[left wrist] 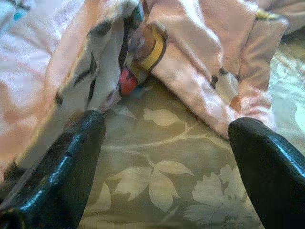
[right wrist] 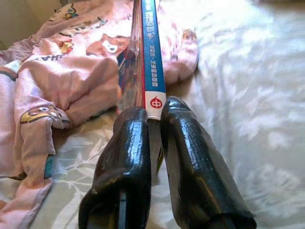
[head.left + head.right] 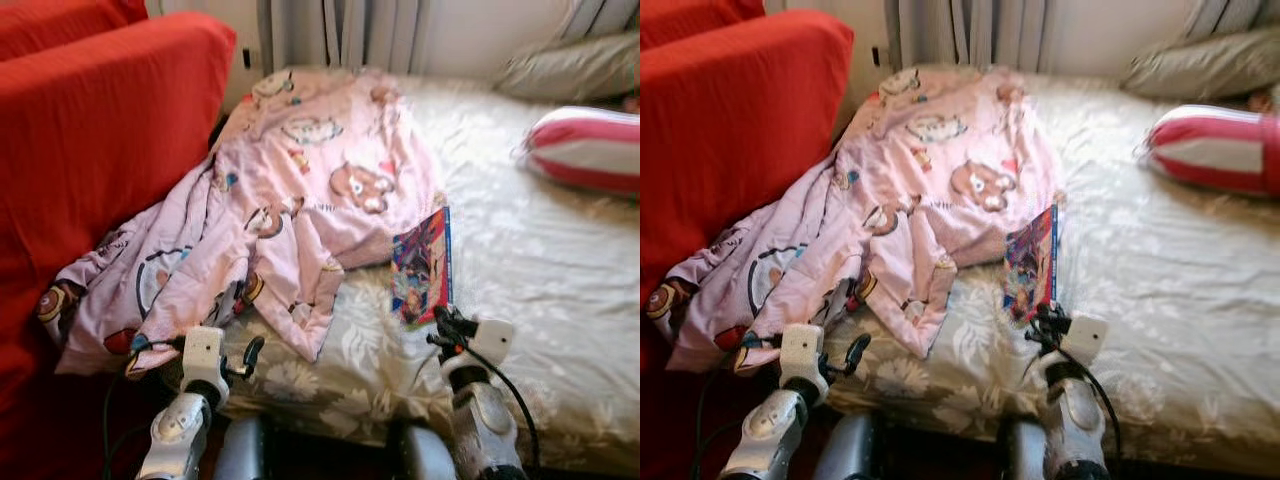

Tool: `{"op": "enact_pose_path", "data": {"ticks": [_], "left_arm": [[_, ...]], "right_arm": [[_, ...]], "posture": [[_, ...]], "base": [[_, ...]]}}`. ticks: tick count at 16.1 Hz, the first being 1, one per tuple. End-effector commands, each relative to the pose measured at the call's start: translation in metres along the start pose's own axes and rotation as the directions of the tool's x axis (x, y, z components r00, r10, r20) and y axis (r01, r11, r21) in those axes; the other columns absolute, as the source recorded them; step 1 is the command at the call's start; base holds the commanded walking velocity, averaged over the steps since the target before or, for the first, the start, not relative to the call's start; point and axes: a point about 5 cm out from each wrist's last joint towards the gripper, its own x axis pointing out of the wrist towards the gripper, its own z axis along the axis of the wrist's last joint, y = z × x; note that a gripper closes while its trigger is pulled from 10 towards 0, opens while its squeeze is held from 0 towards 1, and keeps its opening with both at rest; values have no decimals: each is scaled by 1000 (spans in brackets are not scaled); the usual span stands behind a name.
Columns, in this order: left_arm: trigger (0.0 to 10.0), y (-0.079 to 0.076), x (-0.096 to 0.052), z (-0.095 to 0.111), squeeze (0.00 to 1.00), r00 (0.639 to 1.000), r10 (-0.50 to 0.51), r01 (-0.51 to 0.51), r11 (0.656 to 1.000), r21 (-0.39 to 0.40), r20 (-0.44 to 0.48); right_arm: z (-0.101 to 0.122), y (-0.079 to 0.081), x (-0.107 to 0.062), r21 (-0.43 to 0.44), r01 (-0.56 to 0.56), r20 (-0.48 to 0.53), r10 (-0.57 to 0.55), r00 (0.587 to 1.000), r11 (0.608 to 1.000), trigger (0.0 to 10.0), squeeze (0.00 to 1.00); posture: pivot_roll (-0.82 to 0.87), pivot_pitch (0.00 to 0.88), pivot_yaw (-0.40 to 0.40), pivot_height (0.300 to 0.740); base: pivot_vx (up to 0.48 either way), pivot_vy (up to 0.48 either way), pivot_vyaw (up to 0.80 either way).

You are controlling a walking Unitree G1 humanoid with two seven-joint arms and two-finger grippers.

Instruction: Clean up the room

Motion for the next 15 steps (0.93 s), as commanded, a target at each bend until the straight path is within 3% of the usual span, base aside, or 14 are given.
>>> {"op": "enact_pose_path", "data": {"ticks": [1,4,9,15], "left_arm": [[10000,3,-1,-6,0,1000,7,-7,1000,16,-25],[10000,11,0,-8,0,998,39,-39,999,-1,-48],[10000,11,-6,-25,0,991,67,-75,995,-66,-120],[10000,12,-12,-38,0,978,82,-100,991,-87,-192]], "right_arm": [[12,0,1,-45,-12,74,16,997,999,10000,0],[9,4,0,-84,-21,47,25,999,996,10000,0],[1,3,-8,-73,-3,21,4,1000,997,10000,0],[3,2,-5,-80,3,13,-2,1000,997,10000,0]], "posture": [[73,0,-50,577],[68,0,-44,612],[69,0,-35,677],[72,0,-44,740]], "base": [[0,0,0],[0,0,0],[0,0,0],[0,0,0]]}}
